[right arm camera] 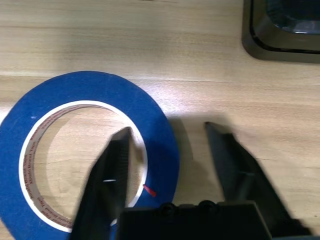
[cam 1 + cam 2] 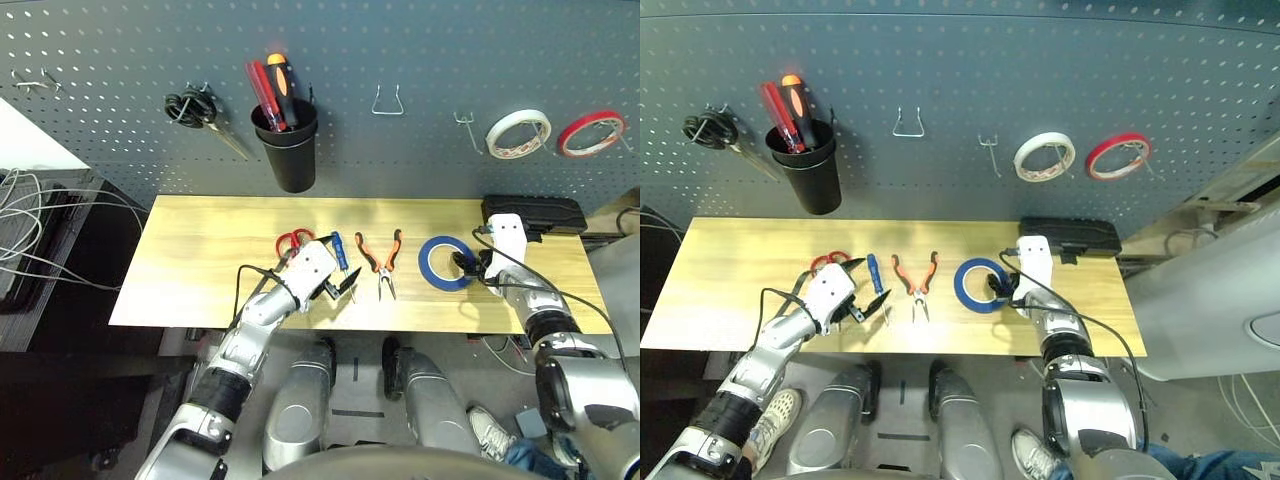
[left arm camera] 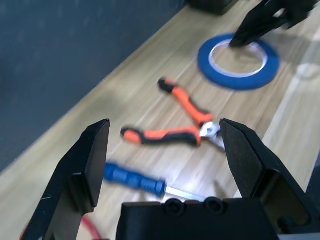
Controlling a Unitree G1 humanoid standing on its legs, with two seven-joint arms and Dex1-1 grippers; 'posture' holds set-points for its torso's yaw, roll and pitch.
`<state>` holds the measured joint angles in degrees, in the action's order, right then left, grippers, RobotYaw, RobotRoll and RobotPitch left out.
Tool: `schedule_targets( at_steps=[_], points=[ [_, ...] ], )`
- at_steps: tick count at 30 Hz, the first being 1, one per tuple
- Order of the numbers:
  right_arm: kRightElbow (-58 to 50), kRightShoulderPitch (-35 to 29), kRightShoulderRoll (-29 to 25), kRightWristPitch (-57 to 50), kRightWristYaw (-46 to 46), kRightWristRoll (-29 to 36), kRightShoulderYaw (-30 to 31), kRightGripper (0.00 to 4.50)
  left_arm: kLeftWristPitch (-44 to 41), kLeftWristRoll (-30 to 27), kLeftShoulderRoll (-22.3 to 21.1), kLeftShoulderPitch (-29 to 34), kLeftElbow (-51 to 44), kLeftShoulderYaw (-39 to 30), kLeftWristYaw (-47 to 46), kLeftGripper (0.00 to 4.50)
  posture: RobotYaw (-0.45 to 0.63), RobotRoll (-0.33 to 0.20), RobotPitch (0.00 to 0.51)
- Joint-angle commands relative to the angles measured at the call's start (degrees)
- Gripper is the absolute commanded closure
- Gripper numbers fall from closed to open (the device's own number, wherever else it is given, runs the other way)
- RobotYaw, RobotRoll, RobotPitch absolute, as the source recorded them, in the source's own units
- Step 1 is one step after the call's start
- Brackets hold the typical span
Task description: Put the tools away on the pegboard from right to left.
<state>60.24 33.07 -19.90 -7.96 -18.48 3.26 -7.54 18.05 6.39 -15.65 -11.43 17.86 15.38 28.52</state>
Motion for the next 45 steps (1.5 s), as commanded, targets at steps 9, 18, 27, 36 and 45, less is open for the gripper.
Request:
schedule_targets(
  at_steps=[9, 18, 27, 36, 45],
  points=[
    [-6.16, -4.14, -0.98, -3.05, -0.63, 0.68, -0.31, 3.77, 5.11, -0.15, 1.58, -2.96, 4.85, 0.93, 1.12, 0.00, 0.13, 0.000, 0.241],
    [-35.81, -19.57, -0.52, 1.87, -3.03, 1.03, 1.05, 3.77, 8.43, -0.27, 1.30, -3.05, 4.59, 0.25, 0.25, 0.00, 0.12, 0.000, 0.220],
    [-46.72, -28.06, -5.76, 20.49, -3.03, -4.07, 1.71, 3.77, 9.50, -0.06, 1.43, -4.72, 3.61, 0.90, 0.88, 0.00, 0.09, 0.000, 0.219],
    [-45.63, -26.02, -8.22, 39.10, 0.02, -6.44, 1.01, 3.77, 10.66, -0.50, 2.40, -6.84, 4.90, 0.73, 0.74, 0.00, 0.06, 0.000, 0.221],
    [-44.78, -22.40, -9.67, 51.52, 3.15, -11.68, 1.86, 3.77, 11.53, 0.10, 2.85, -7.41, 4.95, 0.80, 0.51, 0.00, 0.07, 0.000, 0.224]
  ],
)
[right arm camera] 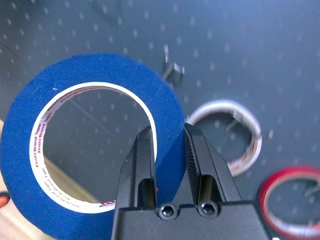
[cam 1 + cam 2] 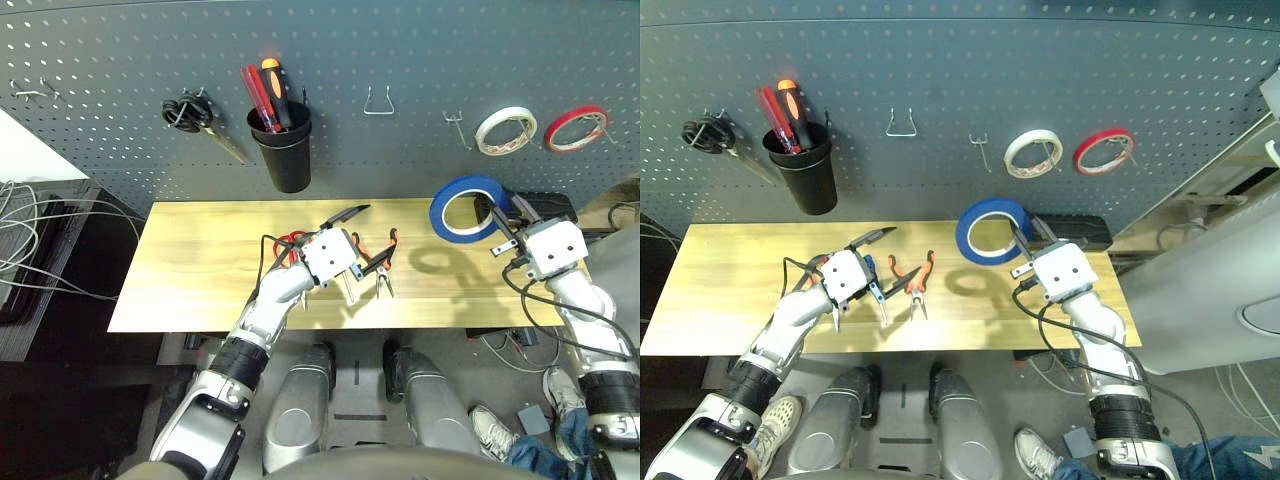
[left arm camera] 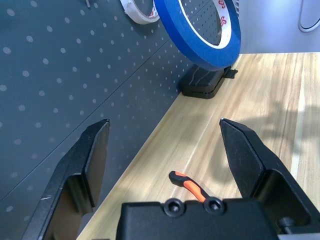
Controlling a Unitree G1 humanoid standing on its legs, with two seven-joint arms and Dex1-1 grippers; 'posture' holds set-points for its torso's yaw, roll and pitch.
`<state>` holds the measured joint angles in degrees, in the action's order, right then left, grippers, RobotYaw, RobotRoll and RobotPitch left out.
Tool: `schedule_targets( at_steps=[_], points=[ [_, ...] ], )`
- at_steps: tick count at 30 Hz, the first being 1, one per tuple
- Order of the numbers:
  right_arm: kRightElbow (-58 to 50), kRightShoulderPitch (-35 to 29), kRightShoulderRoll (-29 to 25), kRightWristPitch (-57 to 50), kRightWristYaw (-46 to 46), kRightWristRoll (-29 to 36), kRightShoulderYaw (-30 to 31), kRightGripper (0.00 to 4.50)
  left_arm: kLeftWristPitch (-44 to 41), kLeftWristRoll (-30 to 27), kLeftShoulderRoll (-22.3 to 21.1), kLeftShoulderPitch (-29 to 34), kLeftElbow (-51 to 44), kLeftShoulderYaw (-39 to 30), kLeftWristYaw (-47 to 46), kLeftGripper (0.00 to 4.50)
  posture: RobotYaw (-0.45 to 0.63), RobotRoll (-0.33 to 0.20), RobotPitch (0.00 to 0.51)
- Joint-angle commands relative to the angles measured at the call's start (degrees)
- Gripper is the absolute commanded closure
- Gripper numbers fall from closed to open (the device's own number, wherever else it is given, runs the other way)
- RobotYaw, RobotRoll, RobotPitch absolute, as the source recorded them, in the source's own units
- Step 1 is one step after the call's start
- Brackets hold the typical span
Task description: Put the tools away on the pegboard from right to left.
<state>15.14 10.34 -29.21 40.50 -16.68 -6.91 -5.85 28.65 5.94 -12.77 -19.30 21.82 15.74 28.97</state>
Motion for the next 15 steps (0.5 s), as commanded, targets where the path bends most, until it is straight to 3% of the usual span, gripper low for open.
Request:
schedule_targets(
  at_steps=[1, 9, 15],
  points=[
    [0.08, 0.68, -0.39, 3.62, 1.56, -1.69, 0.18, 3.77, 1.18, 0.59, -0.02, 0.45, 1.06, 0.50, 0.08, 0.00, 0.07, 0.000, 0.223],
    [0.11, 4.17, 0.25, 3.94, 5.52, -1.79, -1.62, 3.77, 1.86, 0.92, 0.00, -0.27, 1.62, 0.53, 0.05, 0.00, 0.07, 0.000, 0.220],
    [1.56, 12.32, -0.08, 0.58, 9.71, -4.84, -1.51, 3.77, 1.72, 0.92, 0.32, -0.63, 1.85, 0.66, -0.05, 0.00, 0.07, 0.000, 0.221]
  ],
)
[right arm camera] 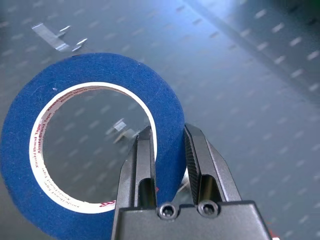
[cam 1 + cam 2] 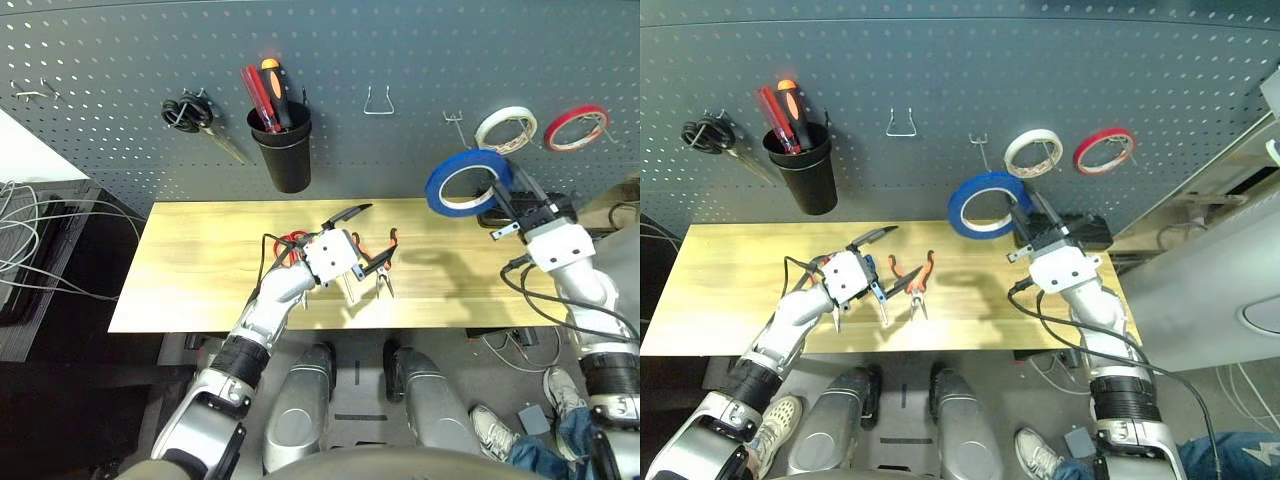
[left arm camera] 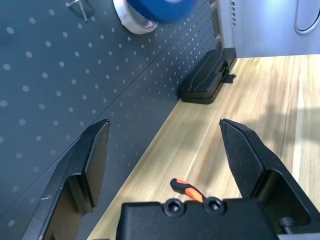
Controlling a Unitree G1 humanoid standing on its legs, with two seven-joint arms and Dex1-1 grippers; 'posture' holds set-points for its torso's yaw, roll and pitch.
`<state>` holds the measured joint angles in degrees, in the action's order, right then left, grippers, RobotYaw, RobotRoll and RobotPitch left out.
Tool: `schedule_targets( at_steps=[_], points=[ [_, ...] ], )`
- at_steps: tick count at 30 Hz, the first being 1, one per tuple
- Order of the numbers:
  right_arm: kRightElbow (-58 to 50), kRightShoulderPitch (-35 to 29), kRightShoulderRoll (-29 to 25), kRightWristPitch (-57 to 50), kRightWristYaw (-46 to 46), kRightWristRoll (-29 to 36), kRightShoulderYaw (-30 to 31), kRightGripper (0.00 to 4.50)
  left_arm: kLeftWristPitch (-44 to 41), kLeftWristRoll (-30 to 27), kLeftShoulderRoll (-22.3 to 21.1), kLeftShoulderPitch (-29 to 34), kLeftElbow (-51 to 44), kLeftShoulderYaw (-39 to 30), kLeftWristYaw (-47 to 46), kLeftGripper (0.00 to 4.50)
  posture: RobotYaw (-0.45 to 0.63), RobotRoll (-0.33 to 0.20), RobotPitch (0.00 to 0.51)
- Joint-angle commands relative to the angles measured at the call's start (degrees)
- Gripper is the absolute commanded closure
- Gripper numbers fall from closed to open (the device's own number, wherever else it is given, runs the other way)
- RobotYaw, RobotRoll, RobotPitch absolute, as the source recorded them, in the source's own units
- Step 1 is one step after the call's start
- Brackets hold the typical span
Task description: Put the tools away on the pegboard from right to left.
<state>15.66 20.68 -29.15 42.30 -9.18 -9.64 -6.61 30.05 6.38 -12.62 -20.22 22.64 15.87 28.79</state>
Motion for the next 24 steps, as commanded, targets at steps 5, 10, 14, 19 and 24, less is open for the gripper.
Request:
schedule_targets(
  at_steps=[5, 10, 14, 19, 24],
  points=[
    [5.64, 5.55, -0.51, -4.43, 5.24, -6.10, 0.61, 3.77, 0.15, 0.59, 0.43, -0.06, 1.48, 0.42, -0.25, 0.00, 0.08, 0.000, 0.218],
    [12.81, 9.50, 0.07, -7.86, 7.09, -8.40, 2.63, 3.77, -0.23, 0.46, 0.69, -0.40, 1.65, 0.24, -0.72, 0.00, 0.09, 0.000, 0.216],
    [18.59, 13.33, 1.86, -9.23, 8.00, -7.94, 3.76, 3.77, -0.33, 0.54, 0.41, -0.72, 2.07, -0.23, -1.27, 0.00, 0.10, 0.000, 0.215],
    [19.05, 13.60, 3.01, -8.89, 6.64, -6.11, 4.82, 2.75, -0.64, 0.63, 0.38, -0.59, 1.93, -0.21, -1.67, 0.00, 0.10, 0.000, 0.222],
    [15.03, 6.05, 2.75, -7.01, 4.30, -4.60, 5.56, 1.11, -0.77, 0.73, 0.00, -0.04, 1.57, -0.12, -1.76, 0.00, 0.11, 0.000, 0.226]
  ],
)
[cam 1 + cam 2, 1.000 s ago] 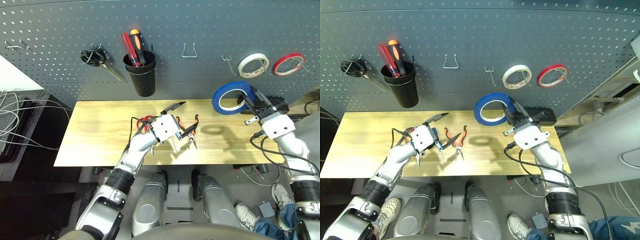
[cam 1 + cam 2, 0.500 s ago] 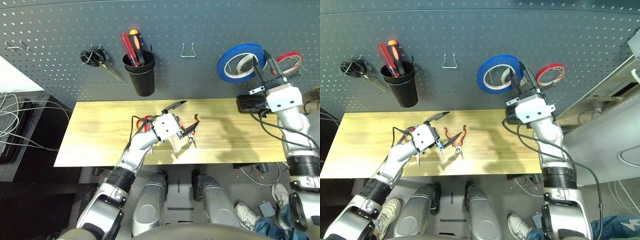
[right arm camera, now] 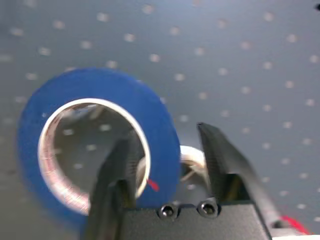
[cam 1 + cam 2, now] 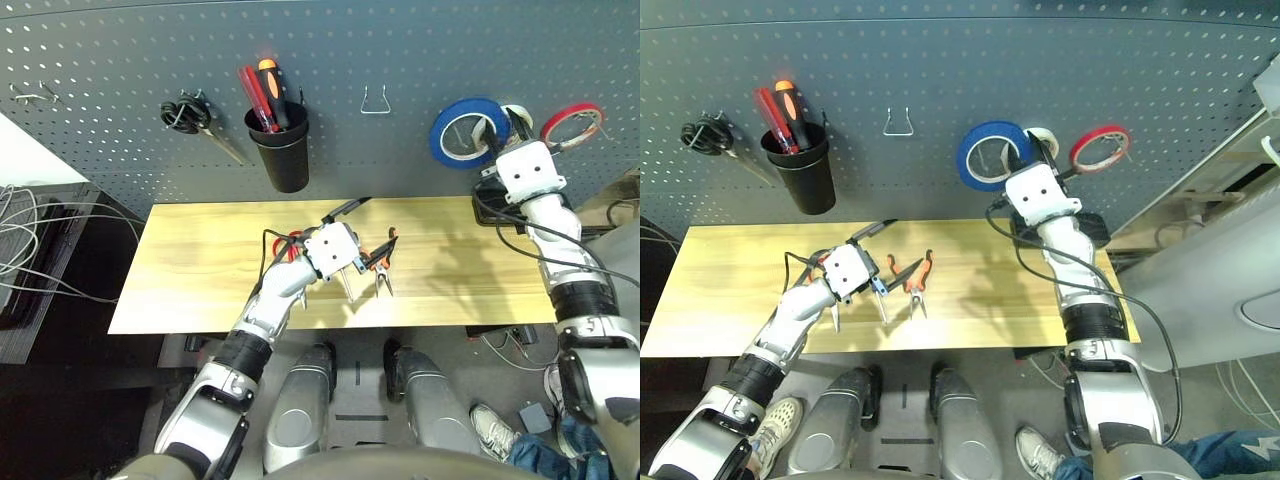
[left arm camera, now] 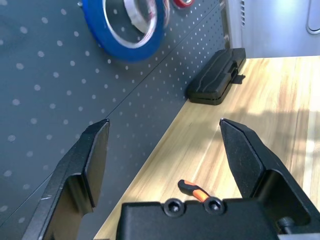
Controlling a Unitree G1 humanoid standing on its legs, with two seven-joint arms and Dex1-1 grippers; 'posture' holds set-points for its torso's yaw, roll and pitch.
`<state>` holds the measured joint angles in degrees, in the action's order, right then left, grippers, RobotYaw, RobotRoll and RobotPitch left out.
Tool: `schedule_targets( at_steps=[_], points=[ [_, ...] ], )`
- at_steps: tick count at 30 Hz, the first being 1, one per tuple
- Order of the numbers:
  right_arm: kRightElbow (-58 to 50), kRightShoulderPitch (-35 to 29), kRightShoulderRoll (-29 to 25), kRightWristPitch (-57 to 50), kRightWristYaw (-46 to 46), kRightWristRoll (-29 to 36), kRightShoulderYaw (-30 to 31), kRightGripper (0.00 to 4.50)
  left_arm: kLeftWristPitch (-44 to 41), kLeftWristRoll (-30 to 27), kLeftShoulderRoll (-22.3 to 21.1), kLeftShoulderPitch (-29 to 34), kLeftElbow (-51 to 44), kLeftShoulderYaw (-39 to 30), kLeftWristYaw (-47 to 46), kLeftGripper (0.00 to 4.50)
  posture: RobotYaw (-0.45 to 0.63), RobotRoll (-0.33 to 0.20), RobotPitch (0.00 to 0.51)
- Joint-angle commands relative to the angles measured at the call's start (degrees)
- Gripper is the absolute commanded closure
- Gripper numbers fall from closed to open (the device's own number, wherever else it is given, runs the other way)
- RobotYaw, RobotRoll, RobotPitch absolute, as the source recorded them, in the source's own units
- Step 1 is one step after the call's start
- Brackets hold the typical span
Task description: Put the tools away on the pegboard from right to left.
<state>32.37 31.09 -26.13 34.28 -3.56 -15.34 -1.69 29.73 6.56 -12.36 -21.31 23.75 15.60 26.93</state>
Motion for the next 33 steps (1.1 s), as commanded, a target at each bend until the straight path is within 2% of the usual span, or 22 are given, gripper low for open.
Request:
schedule_targets(
  at_steps=[1, 3, 8, 11, 17, 24, 28, 30, 33],
  points=[
    [-2.48, -5.86, -0.46, 0.92, -1.28, 0.83, 0.73, 0.71, -0.46, 0.53, -0.36, 1.11, 0.43, 0.11, 0.10, 0.00, 0.10, 0.000, 0.226],
    [-4.21, -9.15, -0.81, 0.72, -1.56, 0.27, 1.08, 0.02, -0.51, 0.67, -0.58, 1.24, 0.34, 0.04, -0.04, 0.00, 0.10, 0.000, 0.227],
    [-7.71, -15.35, 0.03, -3.30, -2.96, 1.82, 0.90, 0.02, -0.46, 0.76, -1.01, 1.08, 0.75, 0.00, -0.03, 0.00, 0.10, 0.000, 0.230],
    [-6.71, -16.73, 1.10, -8.59, -5.86, 3.48, 1.63, 0.02, -2.74, 0.73, -0.46, 0.54, 0.99, -0.31, -0.68, 0.00, 0.09, 0.000, 0.241],
    [-3.77, -12.47, 6.69, -27.42, -12.41, 12.17, -0.42, 0.02, -10.76, 1.31, 0.14, -0.57, -0.04, -0.75, -1.42, 0.00, 0.10, 0.000, 0.252],
    [1.19, -4.27, 12.20, -48.09, -12.55, 21.26, -5.07, 0.02, -19.84, 2.58, -1.22, 0.21, -2.03, -0.69, -1.42, 0.00, 0.14, 0.000, 0.270],
    [2.78, -1.67, 13.57, -55.39, -12.83, 22.27, -4.71, 0.02, -20.86, 2.63, -1.80, 1.68, -4.16, -0.62, -1.44, 0.00, 0.17, 0.000, 0.278],
    [3.04, -0.73, 14.53, -58.47, -12.96, 22.76, -4.30, 0.02, -19.85, 2.18, -2.05, 2.76, -5.42, -0.61, -1.13, 0.00, 0.18, 0.000, 0.266],
    [3.19, 0.75, 15.56, -61.95, -12.63, 23.25, -4.43, 0.02, -19.38, 1.65, -2.38, 4.17, -7.06, -0.51, -0.62, 0.00, 0.19, 0.000, 0.303]
  ],
)
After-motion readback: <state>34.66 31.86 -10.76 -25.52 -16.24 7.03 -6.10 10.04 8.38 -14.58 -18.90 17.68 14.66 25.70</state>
